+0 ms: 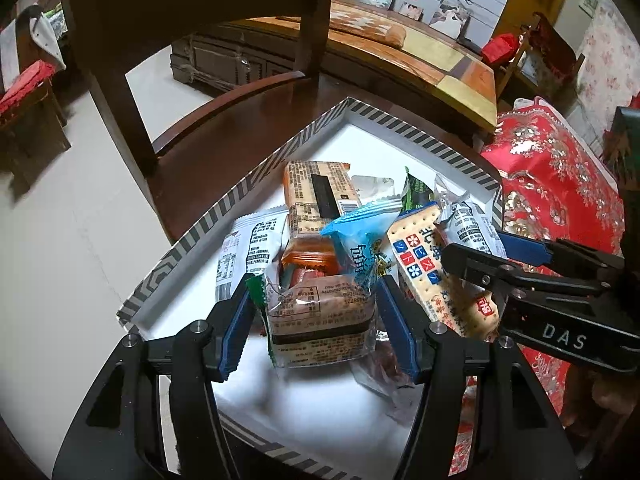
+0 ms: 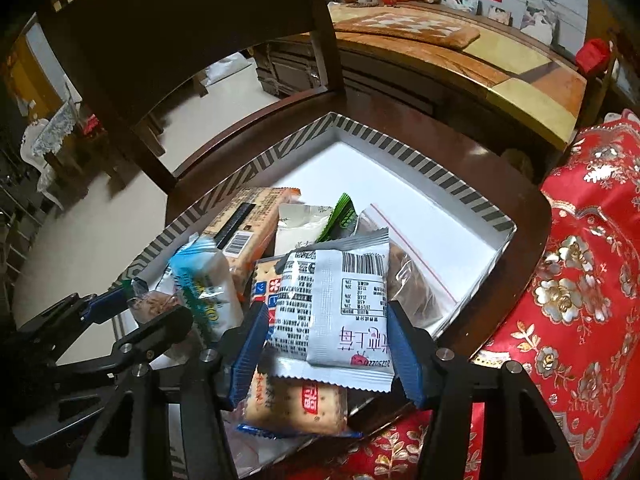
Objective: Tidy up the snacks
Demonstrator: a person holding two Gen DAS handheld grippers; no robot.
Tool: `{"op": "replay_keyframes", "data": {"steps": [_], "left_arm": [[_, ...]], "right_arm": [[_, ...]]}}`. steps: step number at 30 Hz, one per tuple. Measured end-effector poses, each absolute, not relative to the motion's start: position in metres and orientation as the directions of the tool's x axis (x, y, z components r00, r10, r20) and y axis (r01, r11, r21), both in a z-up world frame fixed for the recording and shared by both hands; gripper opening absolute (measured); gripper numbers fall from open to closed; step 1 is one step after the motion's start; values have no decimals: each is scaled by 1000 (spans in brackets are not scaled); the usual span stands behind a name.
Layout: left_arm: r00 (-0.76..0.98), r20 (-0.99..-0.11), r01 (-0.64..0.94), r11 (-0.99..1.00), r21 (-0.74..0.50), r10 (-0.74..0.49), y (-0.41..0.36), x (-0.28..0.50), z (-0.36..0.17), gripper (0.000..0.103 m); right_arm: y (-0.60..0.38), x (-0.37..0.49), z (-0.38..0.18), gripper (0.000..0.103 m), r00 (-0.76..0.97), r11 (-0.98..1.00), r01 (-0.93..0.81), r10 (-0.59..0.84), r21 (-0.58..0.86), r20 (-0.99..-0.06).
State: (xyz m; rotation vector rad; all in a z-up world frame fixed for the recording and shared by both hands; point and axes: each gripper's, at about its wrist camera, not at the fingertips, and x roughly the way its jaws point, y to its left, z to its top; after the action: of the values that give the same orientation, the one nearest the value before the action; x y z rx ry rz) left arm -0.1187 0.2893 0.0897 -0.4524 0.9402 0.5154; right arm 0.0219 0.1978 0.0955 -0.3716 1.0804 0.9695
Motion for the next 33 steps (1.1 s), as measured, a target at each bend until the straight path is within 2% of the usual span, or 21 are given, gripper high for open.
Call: {"op": "replay_keyframes", "data": {"steps": [16, 23, 33], "left_arm": [[490, -827, -578, 813, -71, 276, 272, -126, 103, 62], [497, -818, -562, 826, -48, 290, 256, -128, 109, 62], [555, -783, -510, 859, -52, 282, 228, -134, 126, 62]], "right_arm": [[154, 10, 109, 60, 160, 603, -760, 536, 243, -829], [123, -12, 111, 60, 250, 641, -741, 538, 198, -805], [86, -31, 106, 60, 258, 665, -712, 546, 225, -797]]}}
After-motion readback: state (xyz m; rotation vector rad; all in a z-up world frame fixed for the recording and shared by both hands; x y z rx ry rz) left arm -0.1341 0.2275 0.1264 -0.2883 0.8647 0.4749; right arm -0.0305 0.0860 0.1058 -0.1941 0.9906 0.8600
